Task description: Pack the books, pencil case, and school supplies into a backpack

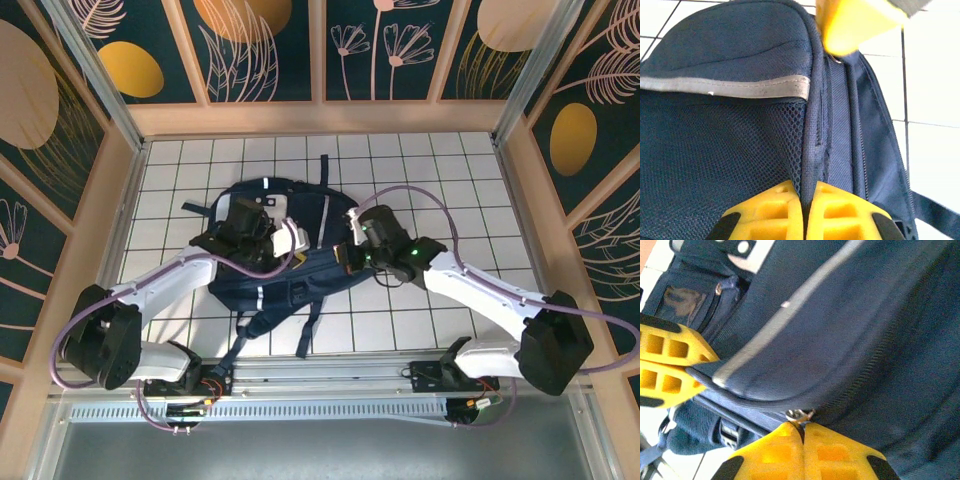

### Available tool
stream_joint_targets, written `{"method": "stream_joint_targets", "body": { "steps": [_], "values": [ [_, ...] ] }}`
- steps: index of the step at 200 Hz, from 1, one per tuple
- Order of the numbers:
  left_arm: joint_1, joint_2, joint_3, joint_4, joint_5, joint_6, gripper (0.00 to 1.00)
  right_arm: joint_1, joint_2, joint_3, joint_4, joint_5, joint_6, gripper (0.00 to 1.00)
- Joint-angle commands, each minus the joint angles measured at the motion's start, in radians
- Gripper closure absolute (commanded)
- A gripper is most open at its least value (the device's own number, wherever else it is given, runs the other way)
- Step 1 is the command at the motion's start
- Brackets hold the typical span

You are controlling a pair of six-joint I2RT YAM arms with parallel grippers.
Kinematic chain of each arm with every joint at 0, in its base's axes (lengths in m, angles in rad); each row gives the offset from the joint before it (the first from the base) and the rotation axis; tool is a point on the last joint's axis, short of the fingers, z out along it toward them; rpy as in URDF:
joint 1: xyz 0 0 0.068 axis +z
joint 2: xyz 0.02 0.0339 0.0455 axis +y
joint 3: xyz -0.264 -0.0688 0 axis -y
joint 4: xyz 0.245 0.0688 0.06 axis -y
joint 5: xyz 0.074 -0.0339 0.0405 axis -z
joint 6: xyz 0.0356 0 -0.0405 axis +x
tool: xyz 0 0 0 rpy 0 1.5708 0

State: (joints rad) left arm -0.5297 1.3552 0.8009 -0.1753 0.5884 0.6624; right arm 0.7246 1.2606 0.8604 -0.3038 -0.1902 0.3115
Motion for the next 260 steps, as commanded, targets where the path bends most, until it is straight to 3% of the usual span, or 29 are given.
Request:
{"method": "stream_joint_targets", "body": {
  "steps": [1,40,70,86,112,132,194,228,260],
  "values": [
    [0.03,-0.074,-0.036,-0.08,0.012,0.262,1.0,-0.15,-0.012,-0.035,-0.126,-0.067,-0.071,1.0],
    [0.06,-0.04,-0.031,-0.087,-0.08,0.479,1.0,-0.287,-0.015,-0.05,-0.129,-0.2,-0.087,1.0],
    [0.062,0.047,0.109,-0.22,-0.096,0.601,1.0,-0.299,-0.016,-0.028,-0.155,-0.241,-0.126,1.0],
    [0.062,0.114,0.218,-0.328,-0.019,0.636,1.0,-0.236,-0.051,-0.029,-0.129,-0.213,-0.159,0.69],
    [0.062,0.138,0.235,-0.361,0.051,0.644,1.0,-0.122,-0.083,-0.018,-0.069,-0.134,-0.302,0.55],
    [0.062,0.115,0.2,-0.333,0.043,0.636,1.0,-0.107,-0.083,-0.056,-0.004,-0.213,-0.535,0.5],
    [0.062,0.098,0.191,-0.311,0.088,0.618,1.0,-0.117,0.088,0.054,-0.051,-0.333,-0.777,0.46],
    [0.062,0.093,0.181,-0.302,0.1,0.612,1.0,-0.099,0.133,0.06,0.004,-0.287,-0.778,0.46],
    [0.062,0.075,0.178,-0.273,0.117,0.595,1.0,-0.08,0.212,0.077,0.021,-0.256,-0.797,0.52]
  ]
}}
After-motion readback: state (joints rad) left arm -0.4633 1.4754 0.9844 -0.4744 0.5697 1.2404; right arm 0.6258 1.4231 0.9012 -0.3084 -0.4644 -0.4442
